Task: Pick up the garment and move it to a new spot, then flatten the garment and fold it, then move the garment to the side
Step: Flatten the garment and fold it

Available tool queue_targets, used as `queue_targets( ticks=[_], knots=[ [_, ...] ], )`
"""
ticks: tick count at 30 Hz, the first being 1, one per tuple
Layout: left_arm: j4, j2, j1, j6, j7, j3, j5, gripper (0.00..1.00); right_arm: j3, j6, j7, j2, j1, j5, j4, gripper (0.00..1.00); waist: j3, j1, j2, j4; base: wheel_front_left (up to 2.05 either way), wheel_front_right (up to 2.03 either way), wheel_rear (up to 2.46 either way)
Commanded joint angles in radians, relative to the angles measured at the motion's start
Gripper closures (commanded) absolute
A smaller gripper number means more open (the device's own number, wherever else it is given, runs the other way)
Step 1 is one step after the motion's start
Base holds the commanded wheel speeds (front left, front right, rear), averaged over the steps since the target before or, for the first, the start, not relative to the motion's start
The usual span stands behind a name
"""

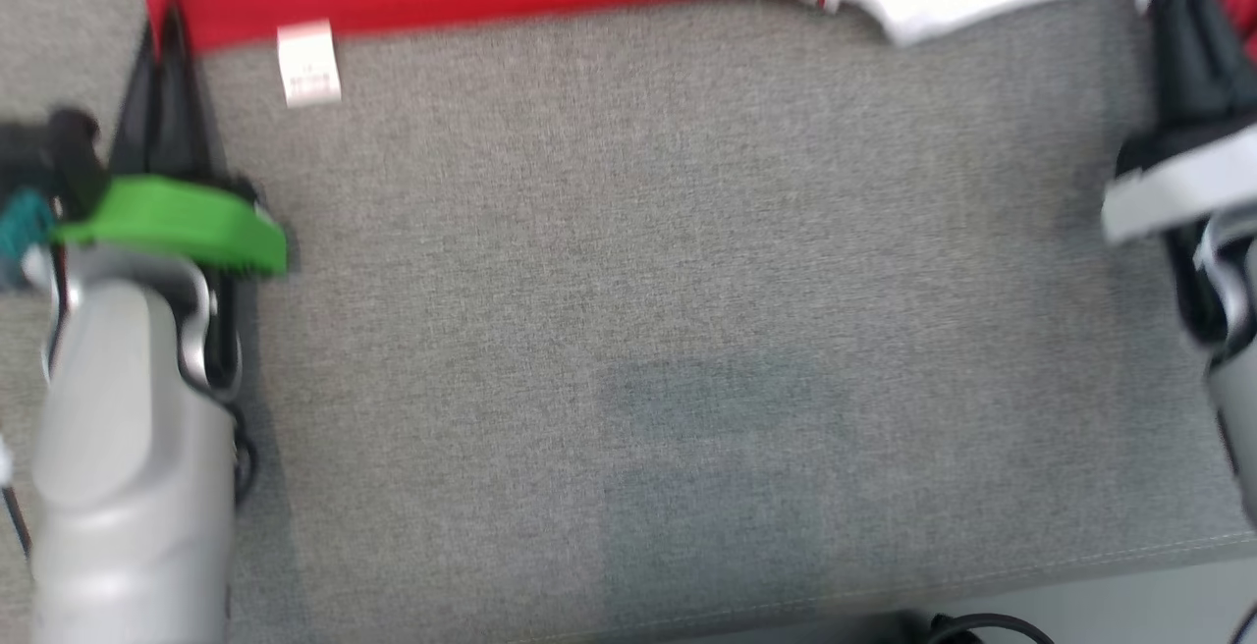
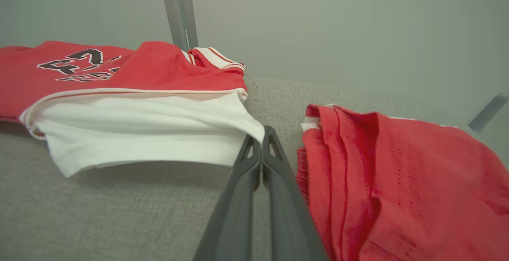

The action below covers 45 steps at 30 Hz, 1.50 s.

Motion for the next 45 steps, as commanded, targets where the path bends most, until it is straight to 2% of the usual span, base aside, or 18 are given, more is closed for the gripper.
queue_targets(
  ticks=[1, 6, 10, 17, 21, 26, 32, 38, 41, 45],
  knots=[
    [0.059, -0.020, 0.121, -0.001, 0.014, 0.014, -0.006, 1.00, 0.003, -0.003, -0.003, -0.006, 0.037, 0.019, 0.001, 1.00, -0.165, 0.0001, -0.0001, 0.000, 0.00, 0.00, 0.00],
    [0.075, -0.061, 0.292, -0.013, 0.016, 0.066, 0.002, 1.00, 0.028, -0.003, -0.003, -0.021, 0.236, 0.093, 0.047, 1.00, -0.307, 0.0001, -0.0001, -0.007, 0.00, 0.00, 0.00],
    [0.077, -0.081, 0.420, -0.020, 0.015, 0.091, 0.017, 1.00, 0.092, -0.003, -0.003, -0.034, 0.390, 0.153, 0.089, 1.00, -0.423, 0.0001, -0.0001, -0.014, 0.00, 0.00, 0.00],
    [0.069, -0.100, 0.614, -0.021, 0.011, 0.108, 0.005, 1.00, 0.162, -0.003, -0.003, -0.052, 0.557, 0.192, 0.139, 1.00, -0.573, 0.0001, -0.0001, -0.005, 0.00, 0.00, 0.00],
    [0.051, -0.103, 0.699, -0.021, 0.009, 0.096, -0.021, 1.00, 0.205, -0.003, -0.003, -0.065, 0.629, 0.221, 0.151, 1.00, -0.612, 0.0001, -0.0001, 0.007, 0.00, 0.00, 0.00],
    [0.028, -0.103, 0.784, -0.021, 0.008, 0.078, -0.082, 1.00, 0.263, -0.003, -0.003, -0.084, 0.693, 0.248, 0.160, 1.00, -0.633, 0.0001, -0.0001, 0.021, 0.00, 0.00, 0.00],
    [-0.001, -0.104, 0.823, -0.021, 0.008, 0.051, -0.110, 1.00, 0.258, -0.003, -0.003, -0.086, 0.714, 0.286, 0.107, 1.00, -0.628, 0.0001, -0.0001, 0.038, 0.00, 0.00, 0.00],
    [-0.095, -0.105, 0.700, -0.022, 0.008, 0.001, -0.111, 1.00, 0.174, -0.003, -0.003, -0.075, 0.644, 0.271, 0.011, 1.00, -0.581, 0.0001, -0.0001, 0.080, 0.00, 0.00, 0.00],
    [-0.106, -0.105, 0.631, -0.022, 0.008, -0.015, -0.114, 1.00, 0.144, -0.003, -0.003, -0.064, 0.575, 0.258, 0.015, 1.00, -0.542, 0.0001, -0.0001, 0.095, 0.00, 0.00, 0.00],
    [-0.069, -0.105, 0.534, -0.022, 0.008, -0.028, -0.099, 1.00, 0.155, -0.002, -0.003, -0.047, 0.461, 0.231, 0.045, 1.00, -0.487, 0.0001, -0.0001, 0.105, 0.00, 0.00, 0.00]
  ],
)
